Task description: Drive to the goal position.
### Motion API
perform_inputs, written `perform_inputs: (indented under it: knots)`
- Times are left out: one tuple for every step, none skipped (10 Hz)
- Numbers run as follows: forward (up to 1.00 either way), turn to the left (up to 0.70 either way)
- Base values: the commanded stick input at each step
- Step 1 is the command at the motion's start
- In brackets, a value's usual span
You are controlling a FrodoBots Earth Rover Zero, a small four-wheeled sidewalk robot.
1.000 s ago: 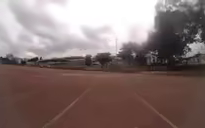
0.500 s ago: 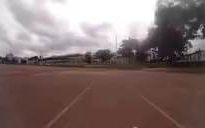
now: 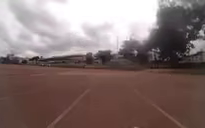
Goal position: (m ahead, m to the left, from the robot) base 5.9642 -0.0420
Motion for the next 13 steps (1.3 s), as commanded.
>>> perform_inputs:
  knots:
    - [0.70,0.00]
    - [0.70,0.00]
    - [0.70,0.00]
    - [0.70,0.00]
    - [0.70,0.00]
    - [0.70,0.00]
    - [0.70,0.00]
    - [0.70,0.00]
    - [0.70,0.00]
    - [0.70,0.00]
    - [0.70,0.00]
    - [0.70,0.00]
    - [0.70,0.00]
